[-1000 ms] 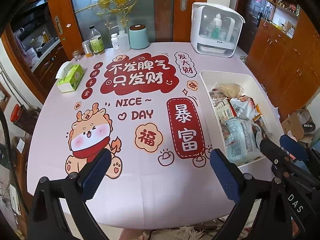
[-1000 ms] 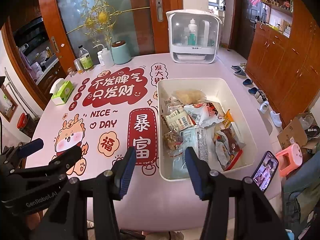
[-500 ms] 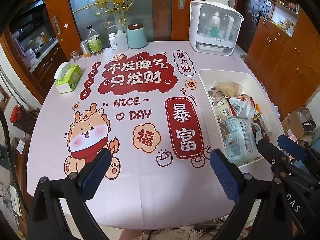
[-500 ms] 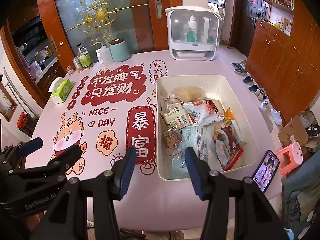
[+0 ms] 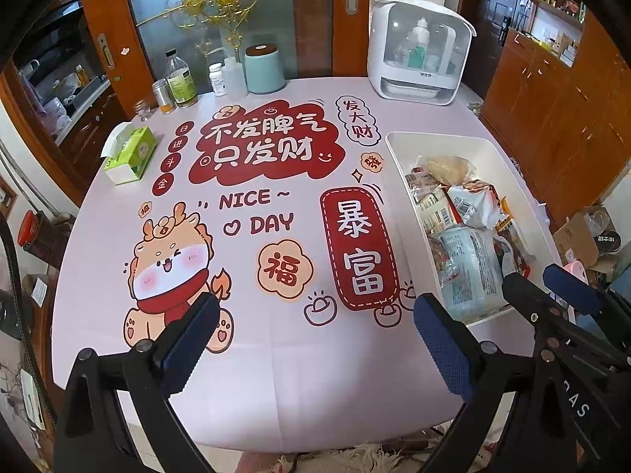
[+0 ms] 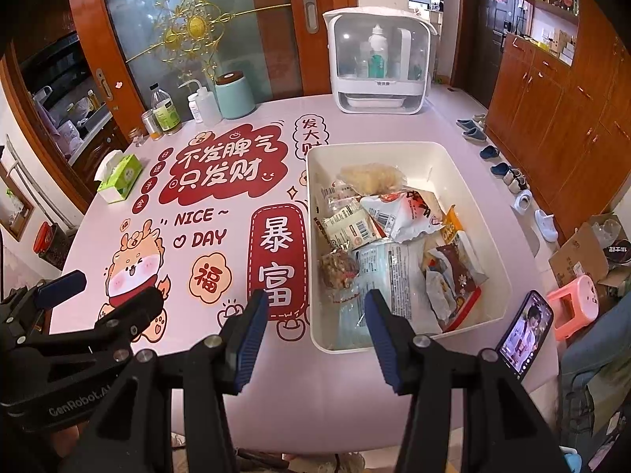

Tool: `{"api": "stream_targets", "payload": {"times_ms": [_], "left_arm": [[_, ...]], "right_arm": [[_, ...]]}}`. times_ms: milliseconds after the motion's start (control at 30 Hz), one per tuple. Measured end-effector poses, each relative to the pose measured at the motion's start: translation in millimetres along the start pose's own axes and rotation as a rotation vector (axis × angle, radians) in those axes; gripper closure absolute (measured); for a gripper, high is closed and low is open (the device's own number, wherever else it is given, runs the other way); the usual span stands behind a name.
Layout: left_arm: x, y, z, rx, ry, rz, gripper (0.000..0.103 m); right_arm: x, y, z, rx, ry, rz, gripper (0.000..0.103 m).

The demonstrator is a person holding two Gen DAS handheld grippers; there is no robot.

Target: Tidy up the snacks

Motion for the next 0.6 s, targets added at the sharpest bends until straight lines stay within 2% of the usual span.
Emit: {"api": "stream_targets", "payload": {"times_ms": [600], "left_arm": [[-1.5,-0.8,2.2,-0.001,-0.001,0.004,0.005]], "right_arm": [[-0.9,-2.1,-0.6,-0.003,-0.002,0.002,0.052]]}}
Point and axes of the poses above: each gripper's, at about its wrist camera, not at the fingertips, and x roughly against the way its jaws point, z to its left, y to its top, the point moved 9 cm from there along -x, roughly the way its jaws point, and after that the axes turned 2 degrees about y, right-handed, at the moved point
